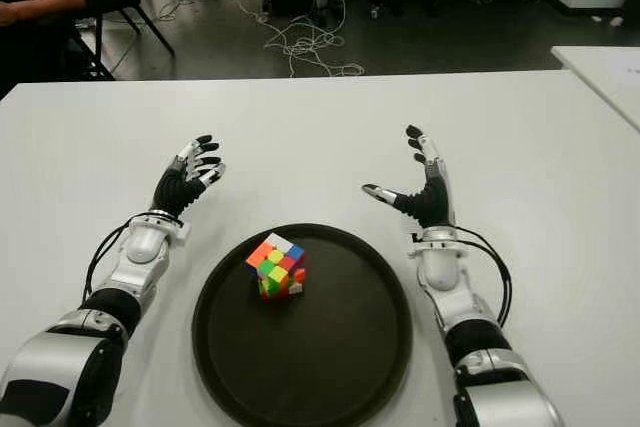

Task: Pick up the Rubik's Cube and put it in the plate

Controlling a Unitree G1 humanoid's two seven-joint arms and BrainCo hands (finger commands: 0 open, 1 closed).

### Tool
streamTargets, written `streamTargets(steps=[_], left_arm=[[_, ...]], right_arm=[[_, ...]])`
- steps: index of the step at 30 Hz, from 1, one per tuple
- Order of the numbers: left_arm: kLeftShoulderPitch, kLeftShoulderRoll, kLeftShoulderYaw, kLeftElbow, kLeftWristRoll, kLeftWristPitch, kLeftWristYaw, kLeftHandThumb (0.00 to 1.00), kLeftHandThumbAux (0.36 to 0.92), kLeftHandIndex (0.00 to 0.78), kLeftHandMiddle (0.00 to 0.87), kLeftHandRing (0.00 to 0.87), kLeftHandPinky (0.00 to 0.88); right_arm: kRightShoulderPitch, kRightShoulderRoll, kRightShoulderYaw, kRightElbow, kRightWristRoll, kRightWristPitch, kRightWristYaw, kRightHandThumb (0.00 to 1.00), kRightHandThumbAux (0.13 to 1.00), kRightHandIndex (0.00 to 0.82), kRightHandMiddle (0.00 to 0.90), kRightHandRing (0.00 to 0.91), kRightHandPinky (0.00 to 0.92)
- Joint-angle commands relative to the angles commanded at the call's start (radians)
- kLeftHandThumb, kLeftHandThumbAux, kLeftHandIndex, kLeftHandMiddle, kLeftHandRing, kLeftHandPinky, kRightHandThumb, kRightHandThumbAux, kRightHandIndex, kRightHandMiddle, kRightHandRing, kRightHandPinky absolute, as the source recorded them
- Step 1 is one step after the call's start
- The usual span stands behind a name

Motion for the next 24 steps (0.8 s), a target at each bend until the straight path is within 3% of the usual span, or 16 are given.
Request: streamTargets(steps=[4, 12, 16, 24], left_arm=[[0.001, 0.0, 0.003, -0.001, -0.006, 0.0, -0.011, 0.088, 0.655, 0.121, 0.158, 0.185, 0.201], [0.003, -0.002, 0.007, -0.004, -0.013, -0.003, -0.018, 0.095, 0.637, 0.122, 0.166, 0.189, 0.209], [0.003, -0.003, 0.007, -0.004, -0.011, -0.001, -0.015, 0.093, 0.619, 0.12, 0.166, 0.187, 0.203], [0.003, -0.006, 0.01, -0.003, -0.016, 0.002, -0.024, 0.105, 0.634, 0.126, 0.171, 0.187, 0.202]], right_arm=[[-0.001, -0.007, -0.003, 0.001, -0.009, -0.001, -0.005, 0.0, 0.813, 0.077, 0.147, 0.162, 0.193], [0.015, -0.011, -0.009, -0.041, -0.022, 0.01, -0.031, 0.0, 0.823, 0.078, 0.157, 0.158, 0.126], [0.017, -0.008, -0.01, -0.05, -0.026, 0.02, -0.048, 0.0, 0.827, 0.08, 0.162, 0.161, 0.132], [0.021, -0.005, -0.017, -0.061, -0.006, 0.027, -0.038, 0.0, 0.839, 0.093, 0.173, 0.175, 0.165]])
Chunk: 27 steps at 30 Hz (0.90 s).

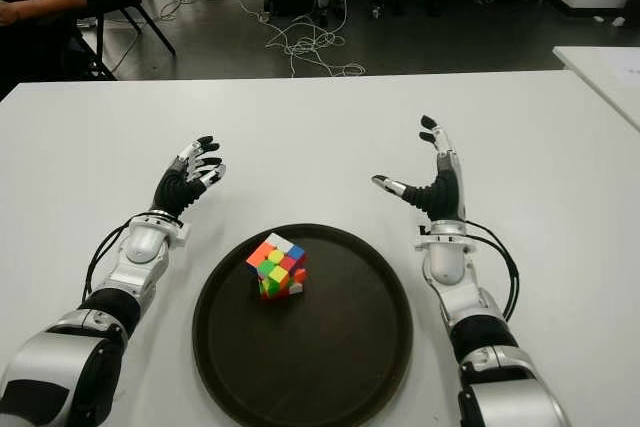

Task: Pick up the Rubik's Cube and put it in the plate

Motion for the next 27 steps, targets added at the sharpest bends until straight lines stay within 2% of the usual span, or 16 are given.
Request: streamTargets(steps=[6, 12, 14, 20, 27], left_arm=[[0.001, 0.0, -0.002, -0.002, 0.002, -0.001, -0.005, 0.09, 0.641, 0.125, 0.17, 0.189, 0.199], [0.0, 0.0, -0.003, -0.002, 0.002, 0.002, -0.009, 0.089, 0.64, 0.124, 0.165, 0.189, 0.208], [0.0, 0.0, -0.003, -0.002, 0.002, 0.003, -0.011, 0.09, 0.64, 0.122, 0.163, 0.19, 0.212], [0.0, -0.002, -0.001, -0.001, 0.001, 0.004, -0.009, 0.096, 0.653, 0.118, 0.161, 0.186, 0.214], [0.0, -0.002, 0.001, 0.0, -0.002, 0.001, -0.012, 0.091, 0.648, 0.125, 0.167, 0.197, 0.226]], right_arm=[[0.003, 0.018, -0.035, 0.011, 0.102, -0.005, 0.108, 0.0, 0.824, 0.099, 0.182, 0.181, 0.173], [0.003, 0.047, -0.091, -0.006, 0.286, 0.016, 0.332, 0.003, 0.818, 0.105, 0.181, 0.182, 0.187], [0.002, 0.051, -0.105, -0.008, 0.321, 0.024, 0.38, 0.002, 0.815, 0.109, 0.183, 0.186, 0.192], [-0.003, 0.06, -0.136, -0.008, 0.379, 0.046, 0.467, 0.011, 0.811, 0.123, 0.19, 0.196, 0.206], [-0.007, 0.061, -0.158, -0.016, 0.394, 0.098, 0.512, 0.027, 0.801, 0.134, 0.2, 0.205, 0.213]])
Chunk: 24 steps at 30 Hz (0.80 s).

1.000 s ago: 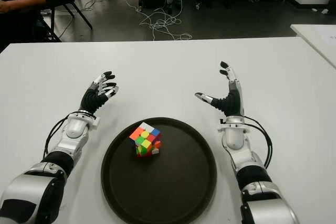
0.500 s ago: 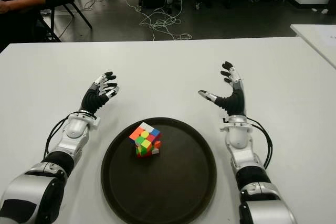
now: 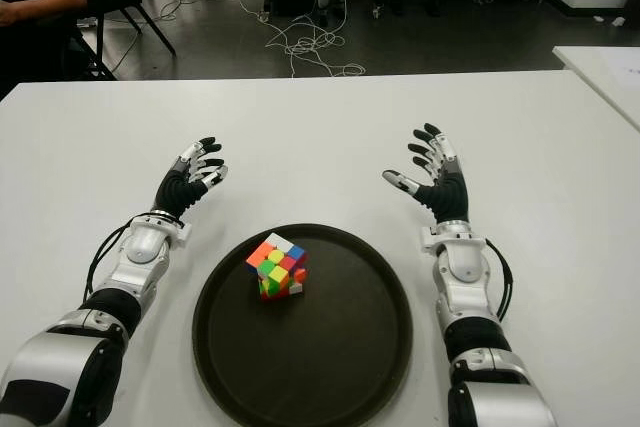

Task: Pick up the Rubik's Cube and put it in the plate

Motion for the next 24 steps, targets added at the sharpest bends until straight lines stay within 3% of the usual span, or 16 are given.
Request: streamTargets(steps=[10, 24], left_arm=[[0.001, -0.002, 0.005, -0.002, -0.009, -0.004, -0.024, 0.106, 0.69, 0.13, 0.177, 0.208, 0.247], [0.002, -0.005, 0.011, -0.006, -0.014, -0.004, -0.037, 0.118, 0.71, 0.133, 0.176, 0.203, 0.239]], right_arm=[[-0.016, 0.0, -0.036, -0.006, 0.066, 0.113, 0.108, 0.013, 0.82, 0.152, 0.21, 0.216, 0.255], [-0.017, -0.017, -0.03, -0.026, 0.034, 0.192, 0.121, 0.038, 0.852, 0.149, 0.215, 0.226, 0.276]])
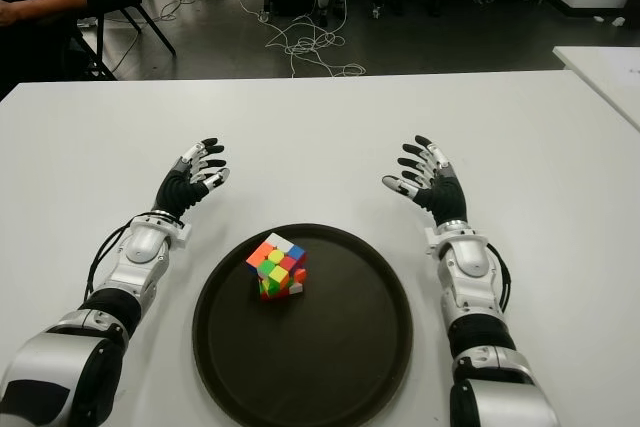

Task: Pick up the Rubik's Cube and put it in the plate

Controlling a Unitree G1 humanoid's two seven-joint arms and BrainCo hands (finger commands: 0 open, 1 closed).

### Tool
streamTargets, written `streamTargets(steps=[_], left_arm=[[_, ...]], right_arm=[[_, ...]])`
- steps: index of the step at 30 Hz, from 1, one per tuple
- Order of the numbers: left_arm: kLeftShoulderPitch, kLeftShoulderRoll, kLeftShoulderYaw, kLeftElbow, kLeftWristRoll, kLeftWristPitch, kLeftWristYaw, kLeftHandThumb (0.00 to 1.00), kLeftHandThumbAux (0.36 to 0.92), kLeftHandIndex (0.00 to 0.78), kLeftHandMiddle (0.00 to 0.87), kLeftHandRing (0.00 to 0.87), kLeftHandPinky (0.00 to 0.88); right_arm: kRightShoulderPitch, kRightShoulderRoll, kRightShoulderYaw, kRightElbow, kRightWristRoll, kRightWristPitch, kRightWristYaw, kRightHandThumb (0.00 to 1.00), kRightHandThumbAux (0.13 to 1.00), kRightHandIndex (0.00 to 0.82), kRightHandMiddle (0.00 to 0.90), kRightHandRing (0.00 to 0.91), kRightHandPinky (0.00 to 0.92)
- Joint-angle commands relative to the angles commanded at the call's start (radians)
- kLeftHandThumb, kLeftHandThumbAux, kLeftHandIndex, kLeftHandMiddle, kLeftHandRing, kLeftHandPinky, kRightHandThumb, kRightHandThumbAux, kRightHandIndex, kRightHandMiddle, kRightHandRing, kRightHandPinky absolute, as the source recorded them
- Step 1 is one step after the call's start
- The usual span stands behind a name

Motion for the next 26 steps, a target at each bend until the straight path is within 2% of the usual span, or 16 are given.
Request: streamTargets(steps=[7, 16, 26], left_arm=[[0.002, 0.001, -0.005, -0.002, 0.003, -0.001, 0.006, 0.111, 0.71, 0.136, 0.183, 0.202, 0.234], [0.002, 0.002, -0.008, -0.004, 0.007, -0.003, 0.014, 0.099, 0.688, 0.135, 0.186, 0.209, 0.238], [0.002, 0.002, -0.005, -0.005, -0.003, 0.002, 0.001, 0.108, 0.706, 0.129, 0.172, 0.2, 0.237]], right_arm=[[0.0, -0.001, 0.004, -0.005, -0.019, 0.007, -0.022, 0.103, 0.858, 0.157, 0.222, 0.232, 0.296], [-0.003, -0.004, 0.008, 0.007, -0.046, 0.013, -0.05, 0.08, 0.837, 0.16, 0.223, 0.228, 0.262], [0.0, 0.0, 0.008, -0.001, -0.059, 0.012, -0.07, 0.078, 0.848, 0.168, 0.231, 0.234, 0.27]])
